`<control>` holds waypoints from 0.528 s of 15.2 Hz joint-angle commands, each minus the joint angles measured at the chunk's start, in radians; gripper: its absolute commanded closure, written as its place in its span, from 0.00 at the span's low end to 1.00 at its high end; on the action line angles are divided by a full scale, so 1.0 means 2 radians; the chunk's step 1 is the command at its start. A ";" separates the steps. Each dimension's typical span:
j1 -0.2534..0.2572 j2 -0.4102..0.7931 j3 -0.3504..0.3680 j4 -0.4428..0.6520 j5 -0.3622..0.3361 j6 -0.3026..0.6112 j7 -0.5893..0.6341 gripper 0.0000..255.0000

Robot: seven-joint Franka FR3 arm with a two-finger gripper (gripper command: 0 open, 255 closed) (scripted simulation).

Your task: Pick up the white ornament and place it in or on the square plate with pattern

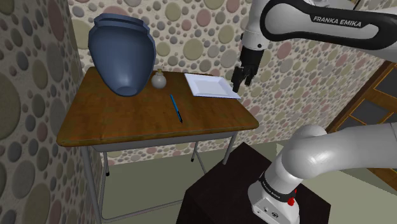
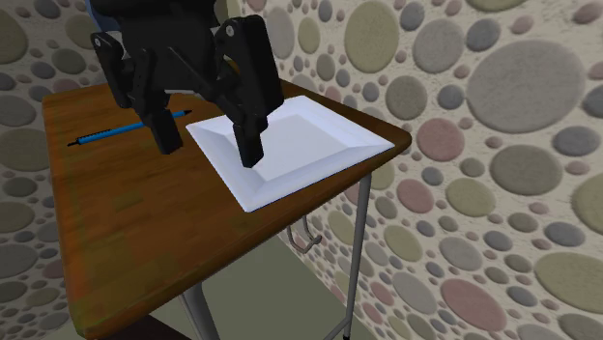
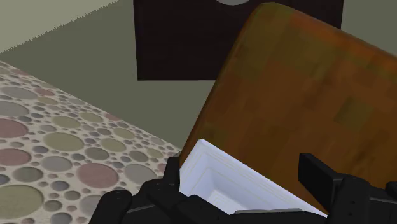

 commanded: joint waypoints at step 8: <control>0.041 0.131 0.002 0.091 -0.012 0.047 -0.093 0.00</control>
